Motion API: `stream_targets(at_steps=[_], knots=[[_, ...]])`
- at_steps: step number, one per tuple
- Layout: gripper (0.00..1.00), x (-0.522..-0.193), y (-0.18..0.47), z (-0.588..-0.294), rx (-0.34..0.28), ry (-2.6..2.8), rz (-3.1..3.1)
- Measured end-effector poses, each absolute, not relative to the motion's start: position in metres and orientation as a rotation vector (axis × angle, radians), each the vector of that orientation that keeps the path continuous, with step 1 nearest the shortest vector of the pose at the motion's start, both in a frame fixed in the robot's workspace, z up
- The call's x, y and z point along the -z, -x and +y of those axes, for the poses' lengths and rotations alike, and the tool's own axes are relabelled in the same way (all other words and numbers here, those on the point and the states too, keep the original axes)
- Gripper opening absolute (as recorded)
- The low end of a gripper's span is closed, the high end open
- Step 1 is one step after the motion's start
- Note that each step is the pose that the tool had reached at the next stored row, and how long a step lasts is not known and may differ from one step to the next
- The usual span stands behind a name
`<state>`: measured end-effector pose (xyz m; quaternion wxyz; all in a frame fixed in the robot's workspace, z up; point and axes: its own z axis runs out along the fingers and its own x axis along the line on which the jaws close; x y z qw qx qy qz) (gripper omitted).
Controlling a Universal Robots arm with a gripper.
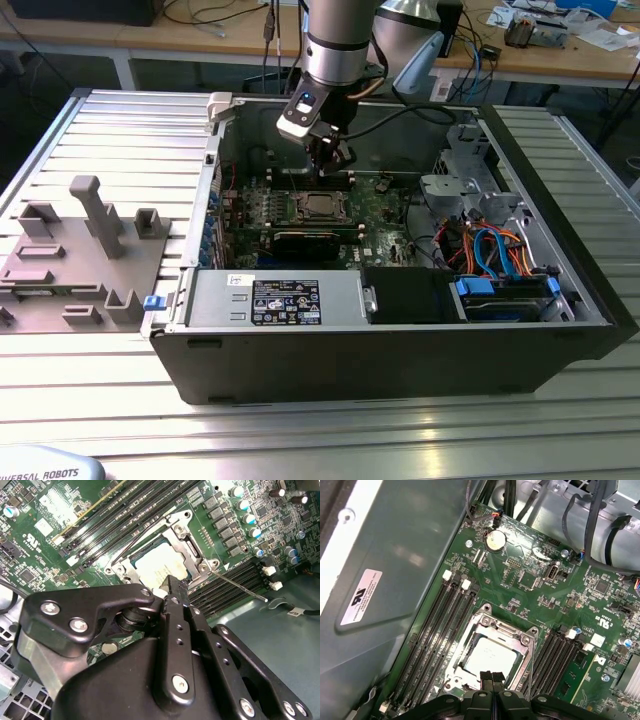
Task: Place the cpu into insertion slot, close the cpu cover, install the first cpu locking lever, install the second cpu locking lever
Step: 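Install the first cpu locking lever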
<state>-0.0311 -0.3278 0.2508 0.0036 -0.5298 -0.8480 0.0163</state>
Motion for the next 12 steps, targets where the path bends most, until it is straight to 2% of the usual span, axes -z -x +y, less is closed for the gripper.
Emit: stream_targets(at_steps=[12], knots=[[0.11,-0.2508,0.0311,-0.3278,-0.051,1.649,-2.665]])
